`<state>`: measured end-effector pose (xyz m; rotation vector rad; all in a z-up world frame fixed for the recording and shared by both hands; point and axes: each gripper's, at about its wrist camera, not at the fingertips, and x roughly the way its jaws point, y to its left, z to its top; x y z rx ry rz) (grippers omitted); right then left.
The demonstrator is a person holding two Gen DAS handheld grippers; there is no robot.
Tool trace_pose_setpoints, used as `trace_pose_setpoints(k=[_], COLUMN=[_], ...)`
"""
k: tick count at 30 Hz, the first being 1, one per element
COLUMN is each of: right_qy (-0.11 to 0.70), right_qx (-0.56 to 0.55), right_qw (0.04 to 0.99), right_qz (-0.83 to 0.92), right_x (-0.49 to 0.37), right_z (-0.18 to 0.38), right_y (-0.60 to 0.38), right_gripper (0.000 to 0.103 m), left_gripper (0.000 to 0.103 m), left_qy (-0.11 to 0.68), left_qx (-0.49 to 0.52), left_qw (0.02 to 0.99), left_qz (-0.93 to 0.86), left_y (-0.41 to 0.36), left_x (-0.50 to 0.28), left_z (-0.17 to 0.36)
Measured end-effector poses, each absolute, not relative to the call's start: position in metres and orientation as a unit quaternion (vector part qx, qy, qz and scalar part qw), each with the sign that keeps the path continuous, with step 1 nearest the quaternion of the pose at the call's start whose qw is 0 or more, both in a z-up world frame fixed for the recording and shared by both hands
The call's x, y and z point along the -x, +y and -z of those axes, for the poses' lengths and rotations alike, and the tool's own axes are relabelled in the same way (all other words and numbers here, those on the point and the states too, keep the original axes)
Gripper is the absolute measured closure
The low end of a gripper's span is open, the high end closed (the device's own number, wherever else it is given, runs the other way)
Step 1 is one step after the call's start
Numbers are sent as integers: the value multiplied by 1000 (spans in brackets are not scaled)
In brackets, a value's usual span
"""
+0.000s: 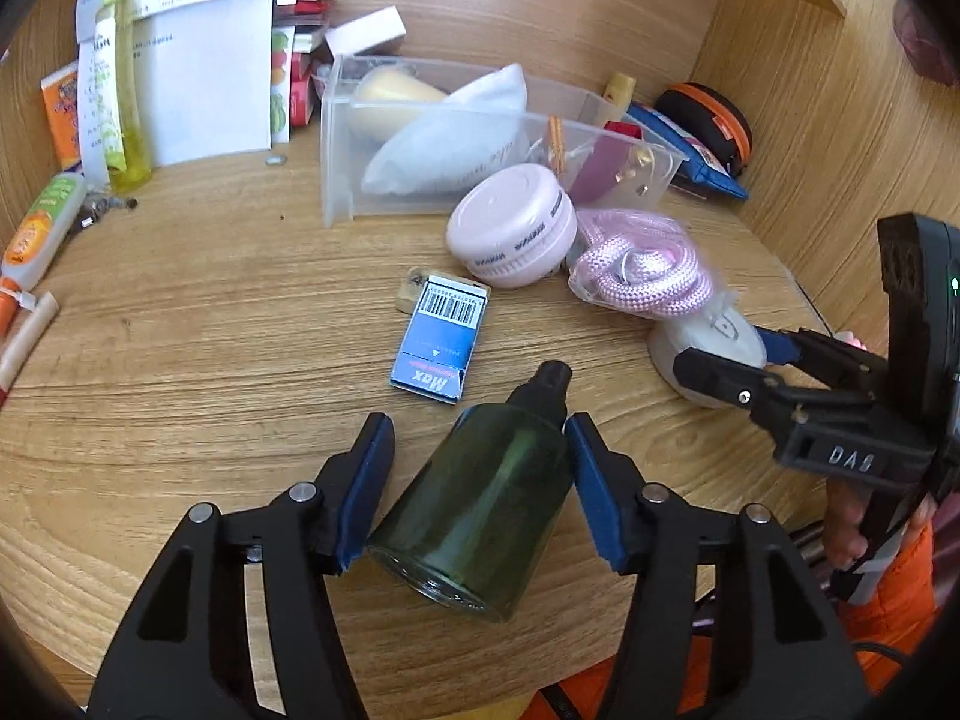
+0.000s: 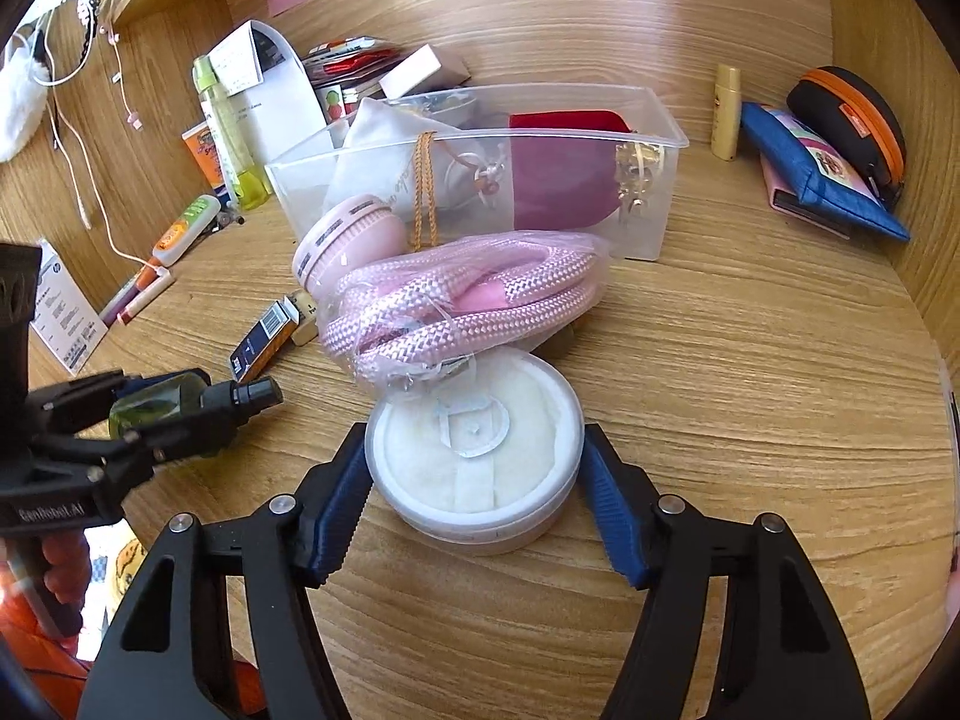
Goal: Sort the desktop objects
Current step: 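Lift the green bottle with the left gripper while the right gripper grasps the white round container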
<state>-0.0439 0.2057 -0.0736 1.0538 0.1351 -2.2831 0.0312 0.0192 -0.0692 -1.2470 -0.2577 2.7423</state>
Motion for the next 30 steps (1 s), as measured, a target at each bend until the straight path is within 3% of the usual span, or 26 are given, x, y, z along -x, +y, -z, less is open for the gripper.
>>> trace_pose_setpoints(k=[2, 5, 30], right_qy=[43, 34, -5], right_qx=[-399, -397, -337], right_qw=[306, 304, 299], right_qz=[864, 865, 893], right_x=[43, 42, 37], right_z=[73, 70, 19], right_y=[208, 212, 246], right_gripper=[39, 39, 40], left_gripper=[45, 58, 62], left_qy=[-83, -80, -144], left_qx=[407, 396, 307], left_qw=[60, 53, 11], left_qz=[-908, -913, -940], left_y=[21, 22, -21], left_x=[-35, -40, -26], left_z=[69, 70, 21])
